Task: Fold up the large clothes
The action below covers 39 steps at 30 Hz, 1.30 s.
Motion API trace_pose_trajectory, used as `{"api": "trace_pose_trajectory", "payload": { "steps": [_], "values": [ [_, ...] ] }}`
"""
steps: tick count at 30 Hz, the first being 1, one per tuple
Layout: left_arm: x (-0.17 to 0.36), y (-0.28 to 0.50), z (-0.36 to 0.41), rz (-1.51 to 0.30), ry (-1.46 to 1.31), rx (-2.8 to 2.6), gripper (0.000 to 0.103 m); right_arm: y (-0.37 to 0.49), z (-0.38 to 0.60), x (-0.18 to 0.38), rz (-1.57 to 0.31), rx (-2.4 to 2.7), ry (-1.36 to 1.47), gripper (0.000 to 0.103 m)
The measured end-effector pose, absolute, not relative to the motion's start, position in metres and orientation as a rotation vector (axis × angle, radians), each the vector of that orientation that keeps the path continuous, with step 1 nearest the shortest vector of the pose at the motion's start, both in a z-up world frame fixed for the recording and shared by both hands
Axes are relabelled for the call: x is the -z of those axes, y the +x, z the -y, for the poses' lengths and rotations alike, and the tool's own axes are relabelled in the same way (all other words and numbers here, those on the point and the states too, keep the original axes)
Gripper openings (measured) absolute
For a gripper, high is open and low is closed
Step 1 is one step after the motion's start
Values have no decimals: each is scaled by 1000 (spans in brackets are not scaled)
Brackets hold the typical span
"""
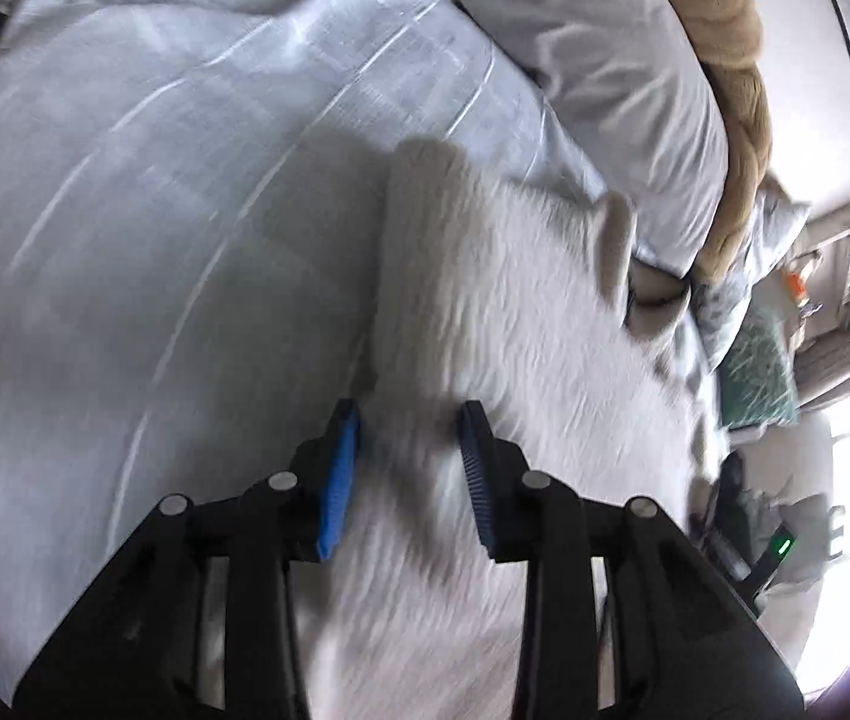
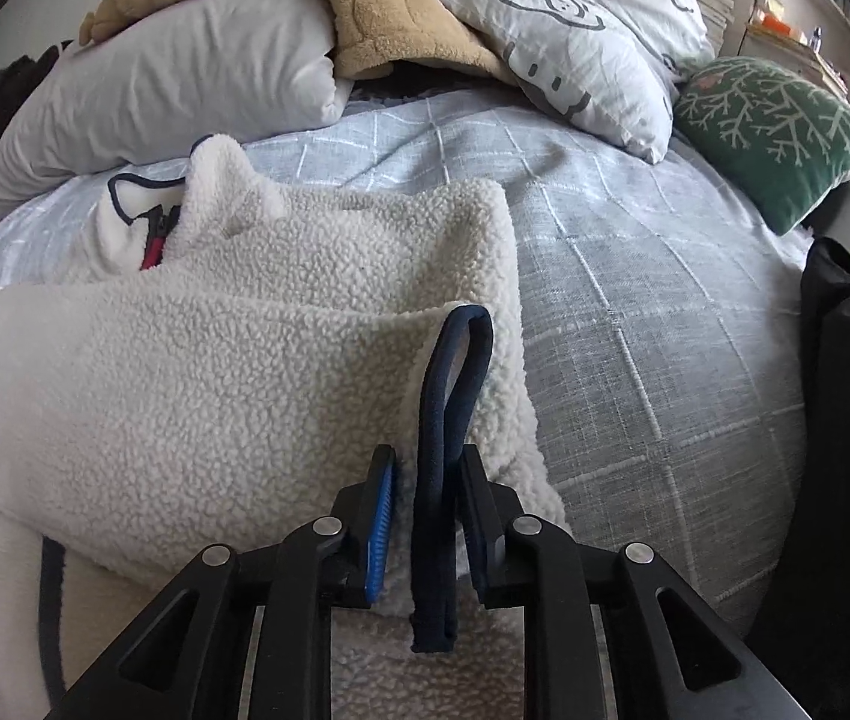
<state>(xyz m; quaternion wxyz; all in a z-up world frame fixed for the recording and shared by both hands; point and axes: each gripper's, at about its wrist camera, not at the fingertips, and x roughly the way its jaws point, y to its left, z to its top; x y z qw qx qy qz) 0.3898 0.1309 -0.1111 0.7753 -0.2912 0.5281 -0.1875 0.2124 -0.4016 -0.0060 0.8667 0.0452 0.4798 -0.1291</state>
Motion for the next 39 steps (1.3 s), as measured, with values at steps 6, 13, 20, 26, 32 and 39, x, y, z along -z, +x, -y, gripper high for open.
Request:
{"api": "trace_pose_trajectory", "payload": {
  "steps": [6, 13, 20, 26, 32, 39],
  "values": [
    [124, 436, -116, -1168, -691, 423, 21, 217, 401, 11, -999, 264, 100, 25],
    [116, 409, -110, -960, -438, 278, 30, 219, 408, 2, -872, 341, 103, 17],
    [62, 368, -102, -798, -333, 248, 40, 217, 416, -4, -882, 323, 142, 41],
    [60, 345, -62, -773, -168, 349, 44, 207, 401, -31, -766, 300, 142, 45],
    [117, 342, -96, -946, -236, 153, 68, 220, 391, 31, -981, 256, 31, 45],
    [70, 285, -122, -1030, -246, 182, 70, 173, 377, -29, -958, 201, 6, 65]
  ]
}}
